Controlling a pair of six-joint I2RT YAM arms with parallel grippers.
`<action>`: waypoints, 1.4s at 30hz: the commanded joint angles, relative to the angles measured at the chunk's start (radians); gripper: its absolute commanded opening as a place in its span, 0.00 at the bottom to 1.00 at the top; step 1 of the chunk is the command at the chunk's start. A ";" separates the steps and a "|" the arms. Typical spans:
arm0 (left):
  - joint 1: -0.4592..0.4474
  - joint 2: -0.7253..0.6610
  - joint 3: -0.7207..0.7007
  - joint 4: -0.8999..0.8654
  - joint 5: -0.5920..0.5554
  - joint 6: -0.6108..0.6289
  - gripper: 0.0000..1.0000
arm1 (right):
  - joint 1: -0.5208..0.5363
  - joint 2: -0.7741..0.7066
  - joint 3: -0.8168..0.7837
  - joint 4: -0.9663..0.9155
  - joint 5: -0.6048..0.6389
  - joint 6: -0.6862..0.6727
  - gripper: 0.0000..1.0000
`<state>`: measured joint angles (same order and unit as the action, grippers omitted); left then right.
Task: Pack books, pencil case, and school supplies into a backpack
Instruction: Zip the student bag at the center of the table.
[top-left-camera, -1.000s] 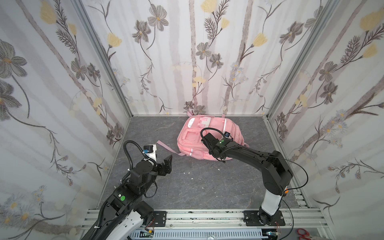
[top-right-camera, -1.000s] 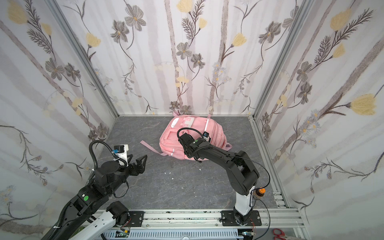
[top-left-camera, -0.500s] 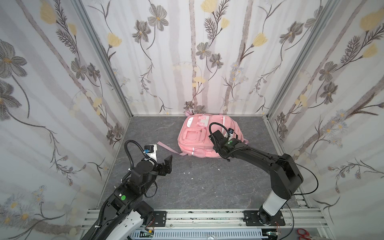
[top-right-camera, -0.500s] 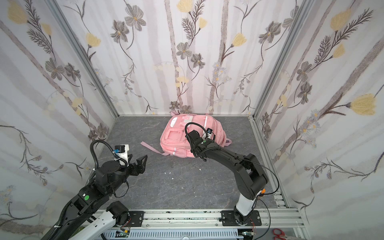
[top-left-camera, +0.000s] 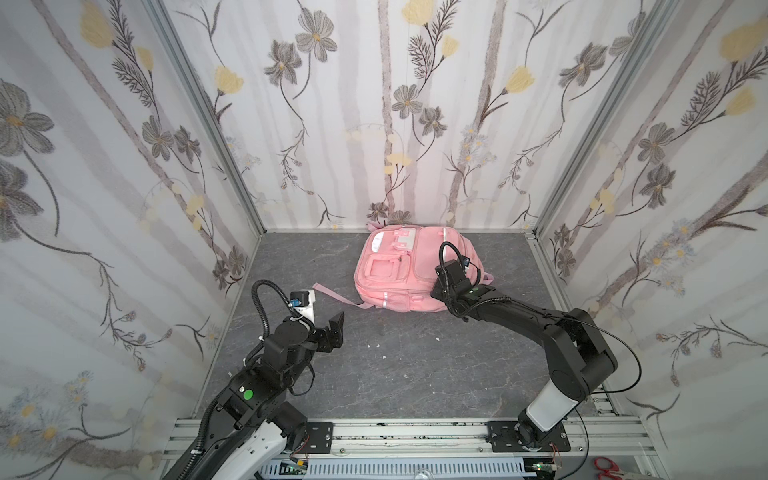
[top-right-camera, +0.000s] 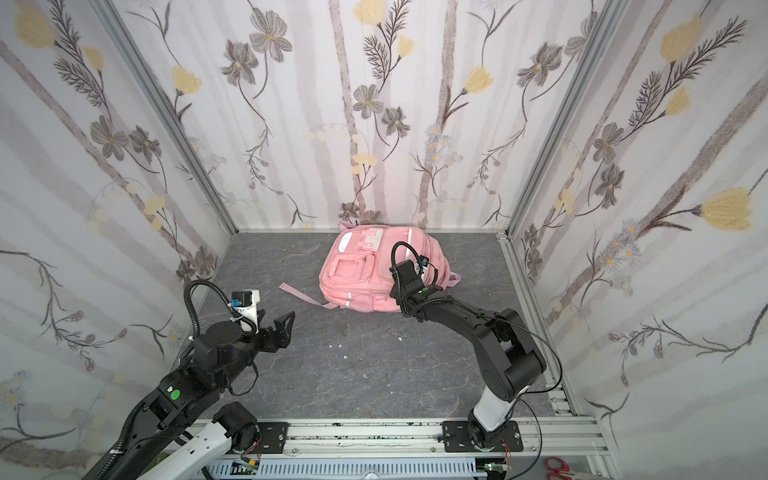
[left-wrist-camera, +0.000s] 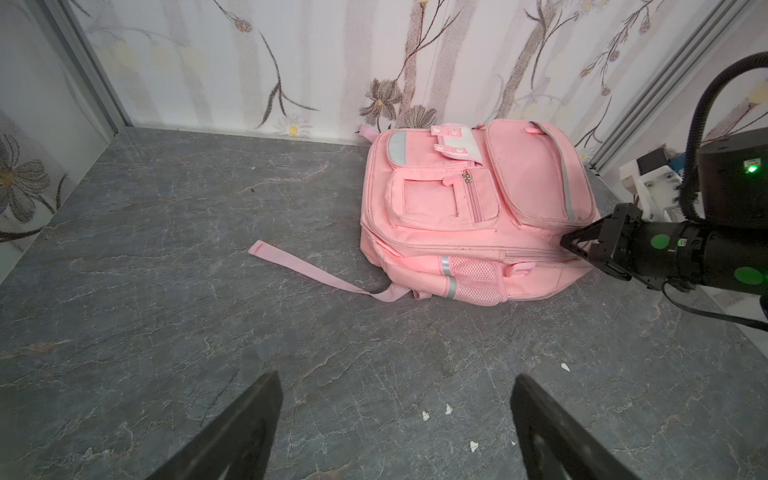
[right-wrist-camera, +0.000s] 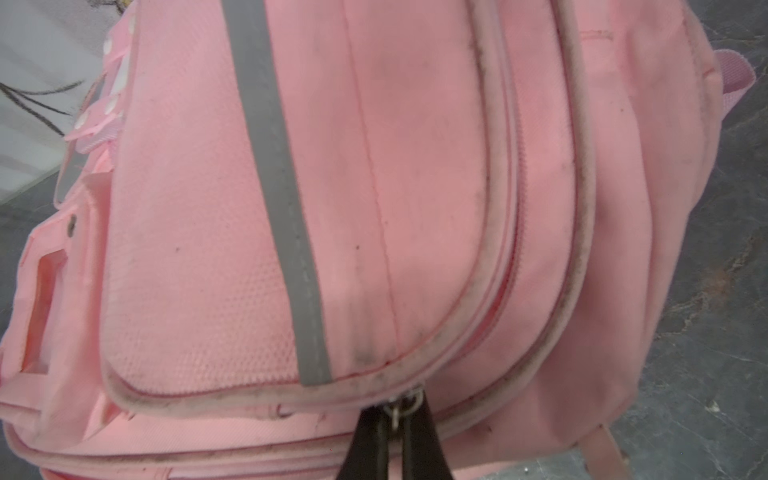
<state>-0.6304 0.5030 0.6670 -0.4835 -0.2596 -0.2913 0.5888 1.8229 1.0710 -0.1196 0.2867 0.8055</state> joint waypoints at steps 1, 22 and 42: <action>0.000 0.005 -0.003 0.029 0.019 0.052 0.88 | 0.003 -0.056 -0.029 0.087 -0.065 -0.054 0.00; 0.000 0.879 0.503 0.330 0.597 0.721 0.78 | 0.007 -0.247 0.178 -0.241 -0.339 -0.711 0.00; -0.001 1.239 0.848 0.000 0.688 0.984 0.27 | 0.003 -0.262 0.098 -0.112 -0.719 -0.633 0.00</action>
<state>-0.6350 1.7287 1.5169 -0.4683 0.4923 0.6456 0.5850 1.5852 1.1698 -0.3496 -0.2623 0.1986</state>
